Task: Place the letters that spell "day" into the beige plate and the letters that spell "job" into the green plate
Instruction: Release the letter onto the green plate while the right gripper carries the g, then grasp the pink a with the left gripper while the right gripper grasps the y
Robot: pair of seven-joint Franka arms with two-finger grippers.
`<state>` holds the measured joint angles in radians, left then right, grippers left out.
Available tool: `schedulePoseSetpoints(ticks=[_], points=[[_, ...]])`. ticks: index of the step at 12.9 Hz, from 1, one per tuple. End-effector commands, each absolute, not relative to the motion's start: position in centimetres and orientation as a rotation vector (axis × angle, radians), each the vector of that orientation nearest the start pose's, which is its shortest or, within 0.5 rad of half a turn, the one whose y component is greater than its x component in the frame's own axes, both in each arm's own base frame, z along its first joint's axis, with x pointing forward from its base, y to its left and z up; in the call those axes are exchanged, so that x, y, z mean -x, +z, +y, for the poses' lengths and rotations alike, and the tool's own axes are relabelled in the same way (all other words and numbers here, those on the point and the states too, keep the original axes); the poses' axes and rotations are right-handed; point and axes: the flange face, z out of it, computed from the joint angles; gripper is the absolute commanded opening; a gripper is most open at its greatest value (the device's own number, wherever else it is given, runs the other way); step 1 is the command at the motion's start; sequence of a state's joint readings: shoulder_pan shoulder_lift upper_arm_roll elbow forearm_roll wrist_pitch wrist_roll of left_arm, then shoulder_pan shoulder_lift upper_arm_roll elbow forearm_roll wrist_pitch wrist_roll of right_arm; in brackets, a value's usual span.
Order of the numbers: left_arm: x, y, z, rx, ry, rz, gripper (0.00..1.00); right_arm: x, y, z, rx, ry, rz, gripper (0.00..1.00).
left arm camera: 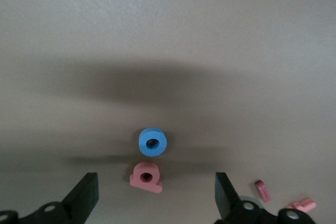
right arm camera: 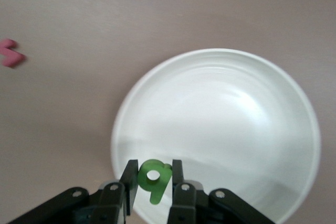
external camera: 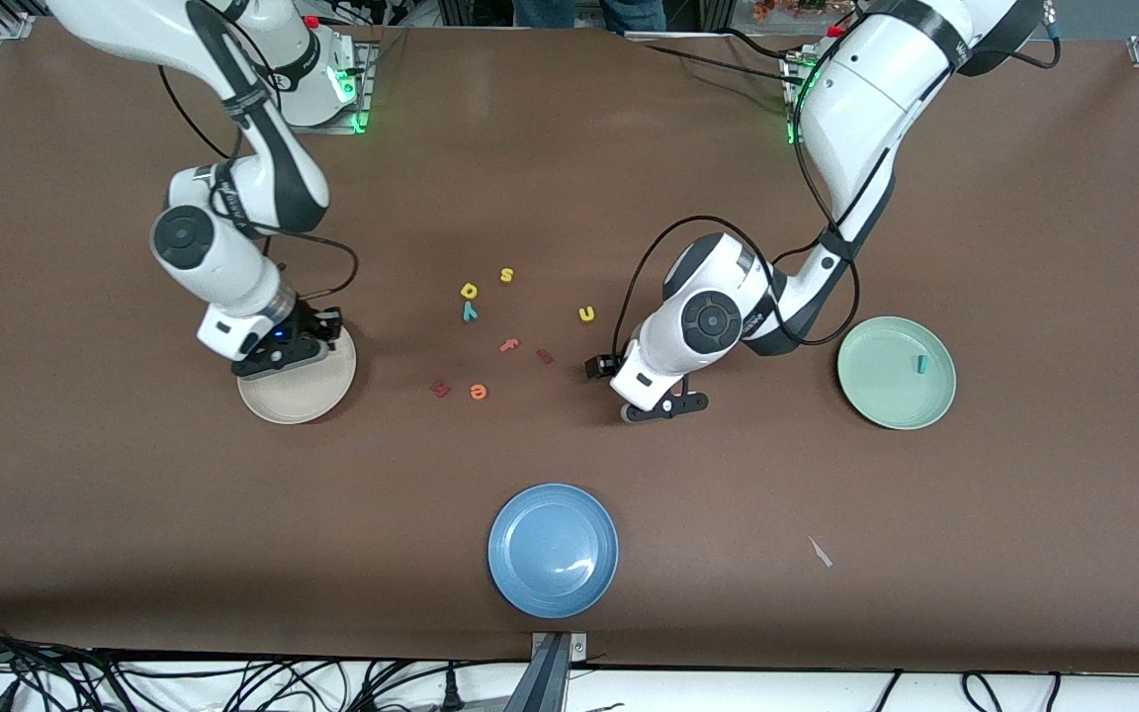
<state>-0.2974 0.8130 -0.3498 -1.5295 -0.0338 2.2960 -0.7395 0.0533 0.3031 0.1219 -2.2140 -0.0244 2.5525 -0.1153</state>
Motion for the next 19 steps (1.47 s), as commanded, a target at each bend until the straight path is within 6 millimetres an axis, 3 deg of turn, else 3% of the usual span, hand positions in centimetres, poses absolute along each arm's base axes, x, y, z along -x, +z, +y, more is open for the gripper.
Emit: schedulePoseSetpoints(ticks=[1, 2, 3, 5, 6, 9, 11, 14, 16, 19], points=[[-58.0, 19.0, -40.4, 3.297, 0.263, -0.309, 0.90, -54.4, 24.5, 9.2, 3.079, -0.061, -0.502, 0.69], [-57.8, 18.7, -40.6, 3.295, 0.270, -0.304, 0.89, -54.3, 24.5, 9.3, 3.077, -0.059, -0.480, 0.79], [-57.1, 18.3, -40.9, 3.288, 0.284, -0.289, 0.85, -54.3, 24.6, 9.6, 3.082, -0.058, -0.439, 0.80], [-56.2, 17.5, -41.1, 3.272, 0.309, -0.270, 0.81, -53.4, 24.8, 13.4, 3.071, -0.047, -0.352, 0.83], [-56.0, 17.4, -41.1, 3.270, 0.312, -0.263, 0.76, -52.7, 24.9, 16.3, 3.059, -0.047, -0.291, 0.85], [-56.4, 17.4, -40.7, 3.267, 0.302, -0.266, 0.72, -50.3, 25.0, 23.2, 3.040, -0.047, -0.116, 0.86], [-56.5, 17.2, -40.5, 3.248, 0.268, -0.220, 0.59, -48.4, 24.5, 27.5, 3.023, -0.069, -0.111, 0.86], [-56.4, 17.2, -40.6, 3.244, 0.265, -0.211, 0.56, -46.6, 22.1, 30.9, 2.993, -0.075, -0.091, 0.86], [-56.3, 17.2, -40.7, 3.244, 0.268, -0.209, 0.40, -45.5, 20.7, 32.4, 2.980, -0.069, -0.077, 0.86], [-56.4, 17.1, -40.5, 3.242, 0.269, -0.200, 0.15, -45.0, 19.3, 32.7, 2.977, -0.075, -0.111, 0.85]])
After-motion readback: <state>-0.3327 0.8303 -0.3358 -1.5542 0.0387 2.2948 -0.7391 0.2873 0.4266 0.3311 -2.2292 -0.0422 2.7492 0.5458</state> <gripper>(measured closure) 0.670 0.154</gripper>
